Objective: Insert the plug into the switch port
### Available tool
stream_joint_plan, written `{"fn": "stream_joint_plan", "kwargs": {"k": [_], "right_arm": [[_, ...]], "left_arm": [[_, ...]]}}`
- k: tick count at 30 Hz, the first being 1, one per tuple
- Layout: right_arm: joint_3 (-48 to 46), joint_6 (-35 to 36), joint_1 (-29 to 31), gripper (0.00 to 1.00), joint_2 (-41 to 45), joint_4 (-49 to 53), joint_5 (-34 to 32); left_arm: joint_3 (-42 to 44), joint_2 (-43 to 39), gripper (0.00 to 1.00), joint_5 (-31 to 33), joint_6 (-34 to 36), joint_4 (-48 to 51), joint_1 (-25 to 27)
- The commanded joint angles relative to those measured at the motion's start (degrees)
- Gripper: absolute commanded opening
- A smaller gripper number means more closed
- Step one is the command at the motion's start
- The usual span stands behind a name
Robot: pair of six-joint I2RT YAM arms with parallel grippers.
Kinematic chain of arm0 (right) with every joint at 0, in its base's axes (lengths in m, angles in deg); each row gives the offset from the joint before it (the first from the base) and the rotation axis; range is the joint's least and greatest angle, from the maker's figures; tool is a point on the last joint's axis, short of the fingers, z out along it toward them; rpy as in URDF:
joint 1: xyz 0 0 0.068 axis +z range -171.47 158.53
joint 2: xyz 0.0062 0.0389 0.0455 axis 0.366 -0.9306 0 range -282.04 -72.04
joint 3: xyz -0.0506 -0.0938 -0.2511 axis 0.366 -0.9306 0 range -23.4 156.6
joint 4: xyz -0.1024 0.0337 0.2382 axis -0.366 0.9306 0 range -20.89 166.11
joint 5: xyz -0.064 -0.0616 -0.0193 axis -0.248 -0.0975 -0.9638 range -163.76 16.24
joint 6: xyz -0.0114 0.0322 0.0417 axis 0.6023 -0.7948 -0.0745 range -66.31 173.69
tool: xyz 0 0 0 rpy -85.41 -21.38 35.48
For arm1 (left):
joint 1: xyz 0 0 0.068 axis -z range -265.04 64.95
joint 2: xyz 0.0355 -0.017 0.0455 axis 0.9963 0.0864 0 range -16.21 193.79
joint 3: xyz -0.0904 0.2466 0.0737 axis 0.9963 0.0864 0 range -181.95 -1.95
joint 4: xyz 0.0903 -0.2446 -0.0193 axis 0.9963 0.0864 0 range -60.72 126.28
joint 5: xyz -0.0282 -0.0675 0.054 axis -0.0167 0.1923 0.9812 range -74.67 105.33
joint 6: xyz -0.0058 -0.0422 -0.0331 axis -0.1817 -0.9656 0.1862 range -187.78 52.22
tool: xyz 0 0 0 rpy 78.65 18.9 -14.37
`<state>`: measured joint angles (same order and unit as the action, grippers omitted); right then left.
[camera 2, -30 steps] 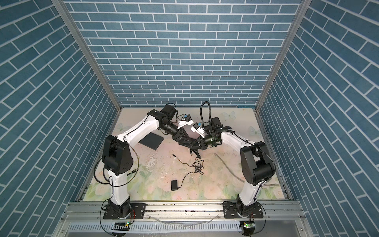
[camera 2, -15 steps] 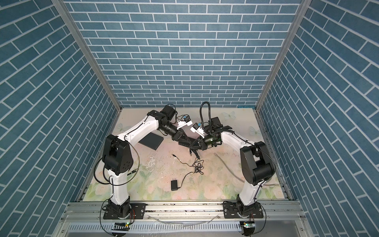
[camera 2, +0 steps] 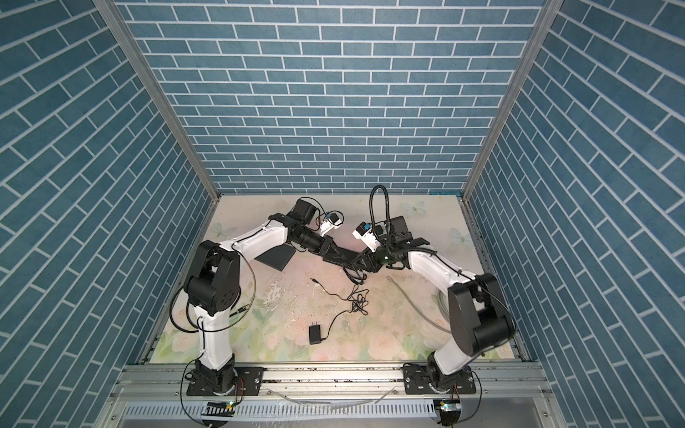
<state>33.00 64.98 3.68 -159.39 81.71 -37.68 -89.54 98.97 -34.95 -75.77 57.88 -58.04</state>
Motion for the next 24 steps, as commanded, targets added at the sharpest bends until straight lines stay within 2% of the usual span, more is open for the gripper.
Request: {"fn": "stream_joint_plan", "kwargs": {"k": [1,6,9,14,24], "right_arm": [[-5.40,-0.67,2.74,0.41,4.62,-14.41,-16.24],[-6.03,4.03,6.00,0.41,4.25,-18.61,-19.81],[-3.17,4.59,6.14,0.42,3.86,-17.42,-20.75],[1.66,8.63,6.05,0.42,1.55,-12.00,-18.66],[2.74,14.73,3.43,0.39,-0.10,-11.22,-18.52]], "left_arm": [[2.36,-1.13,0.06,3.56,-16.75,-13.00,-0.22],[3.77,-1.02,0.06,0.02,-28.09,-21.34,-0.35],[4.44,-2.76,0.07,-1.27,-32.71,-24.81,-0.26],[5.94,-3.83,0.09,-4.05,-38.58,-30.91,-0.28],[6.36,-4.48,0.09,-5.73,-36.45,-29.61,0.71]]}}
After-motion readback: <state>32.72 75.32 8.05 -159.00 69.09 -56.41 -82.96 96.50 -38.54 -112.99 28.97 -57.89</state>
